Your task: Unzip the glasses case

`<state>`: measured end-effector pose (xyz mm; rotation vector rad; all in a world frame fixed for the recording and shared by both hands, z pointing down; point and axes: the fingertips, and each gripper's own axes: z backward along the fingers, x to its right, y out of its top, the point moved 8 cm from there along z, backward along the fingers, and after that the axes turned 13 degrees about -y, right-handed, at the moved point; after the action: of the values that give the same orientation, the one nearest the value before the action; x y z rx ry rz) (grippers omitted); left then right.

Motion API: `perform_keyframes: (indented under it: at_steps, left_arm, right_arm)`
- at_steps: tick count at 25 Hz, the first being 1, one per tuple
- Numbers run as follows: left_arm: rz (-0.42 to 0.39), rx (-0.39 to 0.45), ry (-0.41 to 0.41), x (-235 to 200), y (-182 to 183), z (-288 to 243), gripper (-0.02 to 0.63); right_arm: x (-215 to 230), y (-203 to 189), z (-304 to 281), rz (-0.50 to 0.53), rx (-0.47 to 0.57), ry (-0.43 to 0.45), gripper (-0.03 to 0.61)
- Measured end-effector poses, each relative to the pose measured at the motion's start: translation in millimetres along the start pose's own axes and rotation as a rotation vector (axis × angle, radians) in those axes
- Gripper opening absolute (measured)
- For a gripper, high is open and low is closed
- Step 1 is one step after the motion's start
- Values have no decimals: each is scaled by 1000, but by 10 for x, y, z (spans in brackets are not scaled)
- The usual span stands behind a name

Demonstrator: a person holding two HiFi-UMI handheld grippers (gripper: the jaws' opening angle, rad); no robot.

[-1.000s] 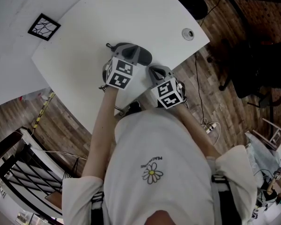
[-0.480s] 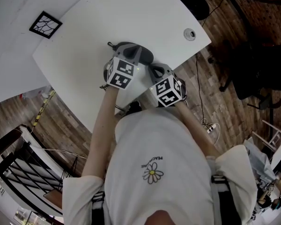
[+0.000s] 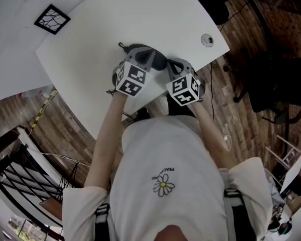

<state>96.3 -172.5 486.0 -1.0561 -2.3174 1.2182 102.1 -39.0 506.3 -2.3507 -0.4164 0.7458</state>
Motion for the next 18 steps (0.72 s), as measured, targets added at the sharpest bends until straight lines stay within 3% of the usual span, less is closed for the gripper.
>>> perform_keyframes:
  at_steps: [6, 12, 18]
  left_arm:
    - [88, -39, 17, 32, 29, 28, 14]
    - [264, -64, 209, 245, -119, 348, 14]
    - [219, -97, 312, 356, -271, 475, 14]
  right_arm:
    - [56, 22, 9, 122, 74, 161, 6]
    - [-543, 157, 243, 235, 188, 366, 6]
    - [-809, 279, 269, 300, 240, 448, 6]
